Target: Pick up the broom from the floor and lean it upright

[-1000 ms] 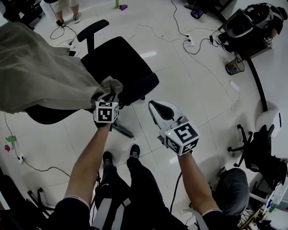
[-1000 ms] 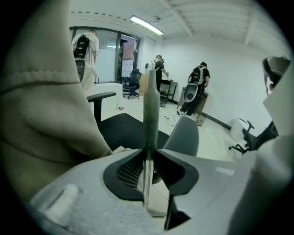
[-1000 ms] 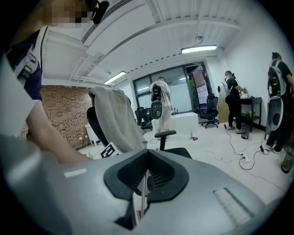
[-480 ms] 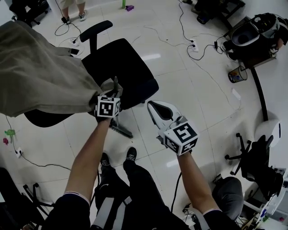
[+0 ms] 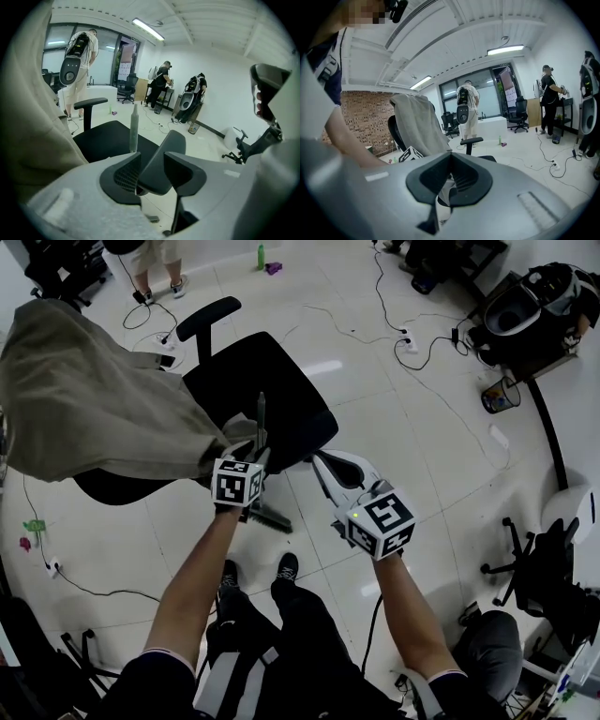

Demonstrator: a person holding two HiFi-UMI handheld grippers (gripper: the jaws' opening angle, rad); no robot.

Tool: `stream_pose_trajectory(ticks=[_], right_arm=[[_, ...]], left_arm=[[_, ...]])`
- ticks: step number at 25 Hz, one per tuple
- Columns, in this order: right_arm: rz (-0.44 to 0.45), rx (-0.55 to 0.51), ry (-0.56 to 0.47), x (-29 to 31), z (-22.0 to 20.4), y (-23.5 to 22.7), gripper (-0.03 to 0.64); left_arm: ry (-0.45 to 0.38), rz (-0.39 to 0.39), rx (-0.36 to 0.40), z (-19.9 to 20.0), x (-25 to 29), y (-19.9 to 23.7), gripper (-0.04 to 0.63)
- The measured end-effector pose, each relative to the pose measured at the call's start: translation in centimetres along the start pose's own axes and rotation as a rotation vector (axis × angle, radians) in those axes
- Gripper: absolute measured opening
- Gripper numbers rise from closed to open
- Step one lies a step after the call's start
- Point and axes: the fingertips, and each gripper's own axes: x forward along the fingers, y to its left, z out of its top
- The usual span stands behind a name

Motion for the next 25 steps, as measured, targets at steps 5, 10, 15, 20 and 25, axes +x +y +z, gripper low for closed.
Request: stream_pose_trajectory(ticks=[5, 10, 15, 20, 25], right_arm=[[-0.066, 0.019, -0.026, 0.1, 0.8, 2.5, 0.002], [-0.140, 0.046, -0.063, -1.2, 2.0, 6.0, 0.002], [-0.217, 0.054, -0.112, -2.4, 3.5, 10.2, 0.002], [-0.302, 0.071, -0.168, -3.4, 4.5, 13.8, 0.002], [-0.331, 0.057, -0.209, -3.7, 4.9, 17.6, 0.002]], left_arm=[[-0.117, -0.134, 0.056, 3.1, -5.0, -2.7, 0.010], [-0.196, -0.251, 0.138, 5.4, -11.4, -5.8, 0.001], [-0.263, -0.366, 0.163, 5.9, -18.6, -8.2, 0.000], [-0.320, -0.443, 0.162, 6.1, -24.7, -8.4, 0.000], [-0.370, -0.479, 0.174, 6.2, -29.8, -7.8, 0.001]])
